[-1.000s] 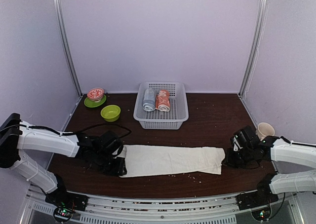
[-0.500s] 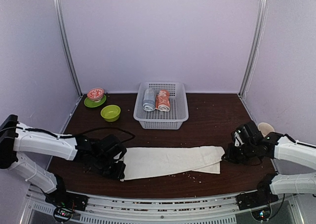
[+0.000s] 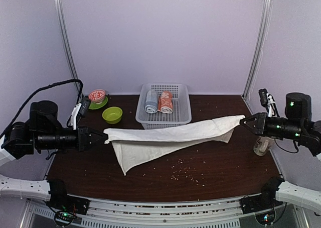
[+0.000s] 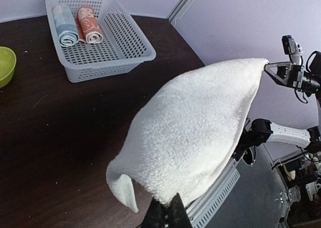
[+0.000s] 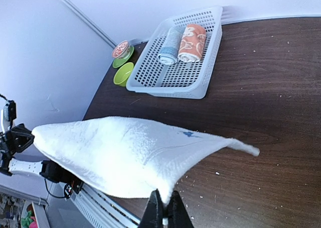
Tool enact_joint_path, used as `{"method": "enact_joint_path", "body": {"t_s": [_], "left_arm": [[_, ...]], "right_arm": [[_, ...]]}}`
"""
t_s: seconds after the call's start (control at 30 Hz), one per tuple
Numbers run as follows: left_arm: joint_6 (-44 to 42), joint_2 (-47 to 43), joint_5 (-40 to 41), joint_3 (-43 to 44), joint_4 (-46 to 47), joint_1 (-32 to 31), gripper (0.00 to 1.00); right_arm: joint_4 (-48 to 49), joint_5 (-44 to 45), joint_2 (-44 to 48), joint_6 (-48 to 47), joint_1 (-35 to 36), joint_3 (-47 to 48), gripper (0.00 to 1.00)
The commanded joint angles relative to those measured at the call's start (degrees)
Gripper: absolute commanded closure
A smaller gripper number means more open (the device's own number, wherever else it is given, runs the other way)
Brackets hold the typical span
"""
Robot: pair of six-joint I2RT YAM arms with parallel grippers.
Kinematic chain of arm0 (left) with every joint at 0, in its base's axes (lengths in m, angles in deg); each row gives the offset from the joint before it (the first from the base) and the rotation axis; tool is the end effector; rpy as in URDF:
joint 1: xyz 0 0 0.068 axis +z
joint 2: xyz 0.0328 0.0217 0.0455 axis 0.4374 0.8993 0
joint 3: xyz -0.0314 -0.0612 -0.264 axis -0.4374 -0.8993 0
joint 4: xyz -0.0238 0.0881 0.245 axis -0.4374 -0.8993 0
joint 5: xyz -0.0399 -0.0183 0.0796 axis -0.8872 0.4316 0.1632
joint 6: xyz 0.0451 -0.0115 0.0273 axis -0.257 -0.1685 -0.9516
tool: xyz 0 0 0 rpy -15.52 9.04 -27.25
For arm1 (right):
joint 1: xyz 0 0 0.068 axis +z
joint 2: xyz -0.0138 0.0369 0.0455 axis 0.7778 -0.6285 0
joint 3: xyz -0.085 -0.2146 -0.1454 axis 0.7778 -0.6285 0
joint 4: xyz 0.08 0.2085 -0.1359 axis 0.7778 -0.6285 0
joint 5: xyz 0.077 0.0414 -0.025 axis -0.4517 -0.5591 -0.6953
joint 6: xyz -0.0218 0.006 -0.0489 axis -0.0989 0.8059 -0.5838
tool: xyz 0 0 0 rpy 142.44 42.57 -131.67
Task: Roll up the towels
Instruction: Flatten out the towel at the center of the board.
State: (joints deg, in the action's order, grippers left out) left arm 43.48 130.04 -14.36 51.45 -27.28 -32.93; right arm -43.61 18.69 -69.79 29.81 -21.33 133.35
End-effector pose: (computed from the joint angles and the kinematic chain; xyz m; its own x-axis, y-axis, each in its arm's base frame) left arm 0.0761 -0.1249 0.3449 -0.7544 -0.1142 -0.6464 0.4460 0.6333 -0.6325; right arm 0.0997 0.0690 0.3525 -0.6970 0.1902 -0.6914 -0.3905 0.7080 0.5884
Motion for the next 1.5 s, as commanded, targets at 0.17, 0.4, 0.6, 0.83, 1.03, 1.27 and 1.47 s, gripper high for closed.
{"method": "enact_joint_path", "body": {"t_s": [0.17, 0.4, 0.6, 0.83, 1.03, 1.27, 1.47], "left_arm": [[2.43, -14.86, -13.11, -7.10, -2.18, -1.79, 1.00], [3.75, -14.01, -10.29, -8.66, -3.04, -1.80, 1.00], [3.01, 4.84, -10.75, -12.11, 8.18, 0.42, 1.00], [0.96, 31.93, -15.14, -9.73, 22.37, 16.28, 0.63], [-3.10, 34.68, -7.10, -3.86, 14.74, 16.42, 0.28], [-6.85, 33.54, 0.14, -3.28, 10.17, 11.35, 0.28], [-8.05, 46.87, -2.62, 8.03, 13.64, 1.65, 0.56]], "right_arm": [[-11.93, -17.35, 9.90, -6.54, -0.16, 4.63, 1.00], [-7.24, -15.80, 12.97, 0.03, -0.16, 1.88, 1.00], [1.39, -4.21, 8.79, 8.72, -0.25, -9.47, 1.00], [16.02, 4.12, -5.49, 15.23, -2.11, -17.31, 1.00], [18.50, 5.78, -13.85, 12.62, -2.64, -15.79, 1.00], [19.03, 5.33, -17.60, 11.02, -2.93, -14.86, 1.00], [19.33, 5.46, -18.20, 10.59, -2.99, -14.64, 1.00]]}}
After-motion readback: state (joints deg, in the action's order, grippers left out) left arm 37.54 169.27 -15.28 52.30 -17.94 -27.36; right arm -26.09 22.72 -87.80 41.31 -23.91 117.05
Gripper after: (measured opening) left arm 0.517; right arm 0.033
